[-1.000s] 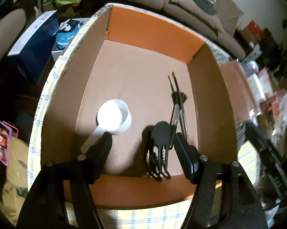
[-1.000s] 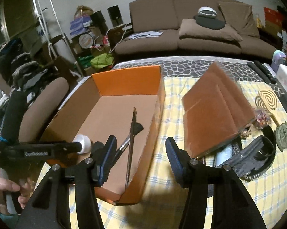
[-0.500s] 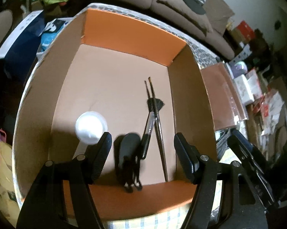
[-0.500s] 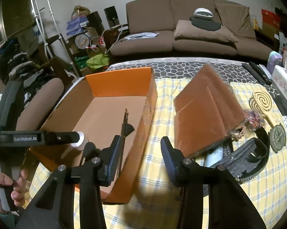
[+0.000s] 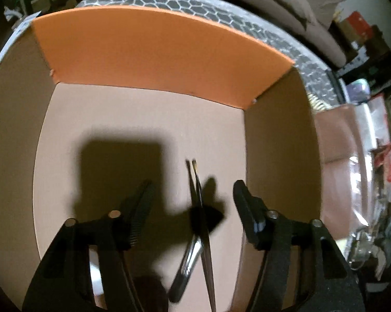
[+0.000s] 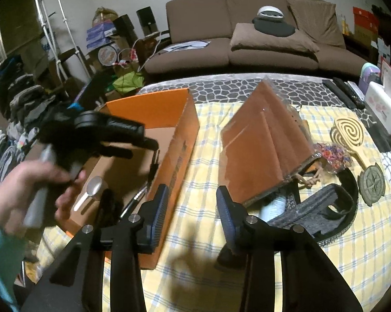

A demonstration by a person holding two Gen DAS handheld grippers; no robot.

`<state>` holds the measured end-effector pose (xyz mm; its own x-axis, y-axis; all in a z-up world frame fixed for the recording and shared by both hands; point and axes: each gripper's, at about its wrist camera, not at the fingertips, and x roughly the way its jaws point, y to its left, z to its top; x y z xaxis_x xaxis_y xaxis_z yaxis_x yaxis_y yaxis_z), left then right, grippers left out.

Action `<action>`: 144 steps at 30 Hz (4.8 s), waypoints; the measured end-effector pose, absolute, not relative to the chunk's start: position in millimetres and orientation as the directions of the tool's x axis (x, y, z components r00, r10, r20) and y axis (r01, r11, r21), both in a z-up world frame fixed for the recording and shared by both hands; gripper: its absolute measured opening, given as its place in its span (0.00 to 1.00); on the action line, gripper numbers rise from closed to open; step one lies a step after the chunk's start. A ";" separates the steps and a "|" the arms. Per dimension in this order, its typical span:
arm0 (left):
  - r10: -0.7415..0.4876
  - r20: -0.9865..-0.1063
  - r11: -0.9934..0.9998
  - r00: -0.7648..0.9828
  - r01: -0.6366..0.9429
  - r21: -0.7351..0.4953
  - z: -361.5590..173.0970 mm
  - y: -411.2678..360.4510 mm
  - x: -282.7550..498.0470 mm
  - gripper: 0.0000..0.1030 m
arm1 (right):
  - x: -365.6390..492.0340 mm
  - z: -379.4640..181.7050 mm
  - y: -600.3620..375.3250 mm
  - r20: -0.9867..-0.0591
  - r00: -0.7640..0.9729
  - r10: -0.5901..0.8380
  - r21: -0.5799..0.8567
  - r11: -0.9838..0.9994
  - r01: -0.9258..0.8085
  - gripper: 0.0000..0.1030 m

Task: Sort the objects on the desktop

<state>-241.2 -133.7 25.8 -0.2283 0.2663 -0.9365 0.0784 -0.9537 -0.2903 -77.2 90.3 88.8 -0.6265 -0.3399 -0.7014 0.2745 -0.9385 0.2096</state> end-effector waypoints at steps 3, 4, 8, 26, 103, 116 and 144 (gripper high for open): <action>0.243 -0.949 -0.962 -0.201 0.072 -0.262 17.2 -127.9 -247.6 0.42 | -78.2 86.8 95.3 -0.707 -0.618 -0.345 0.220 -0.937 0.271 0.38; 0.242 -0.950 -0.963 -0.198 0.072 -0.260 15.4 -126.7 -247.6 0.38 | -78.4 86.8 96.4 -0.708 -0.616 -0.347 0.224 -0.936 0.270 0.37; 0.254 -0.948 -0.962 -0.193 0.052 -0.269 14.1 -119.2 -245.9 0.08 | -77.9 87.0 99.3 -0.707 -0.613 -0.353 0.229 -0.934 0.273 0.37; 0.374 -0.898 -0.918 -0.232 0.043 -0.394 36.2 -105.0 -234.2 0.41 | -78.0 82.4 105.3 -0.716 -0.614 -0.331 0.224 -0.943 0.247 0.36; 0.250 -0.908 -0.963 -0.337 -0.188 -0.195 75.0 23.5 -167.3 0.32 | -141.5 52.3 201.5 -0.610 -0.608 -0.508 0.647 -0.763 -0.011 0.28; 0.404 -0.830 -0.915 -0.384 -0.172 -0.365 114.9 -2.3 -164.1 0.06 | -133.8 71.6 200.9 -0.501 -0.647 -0.575 0.717 -0.694 0.062 0.07; 0.651 -0.557 -0.705 -0.516 -0.139 -0.695 168.2 -144.0 -122.7 0.03 | -89.5 169.4 81.4 -0.338 -0.593 -0.731 0.649 -0.637 0.415 0.07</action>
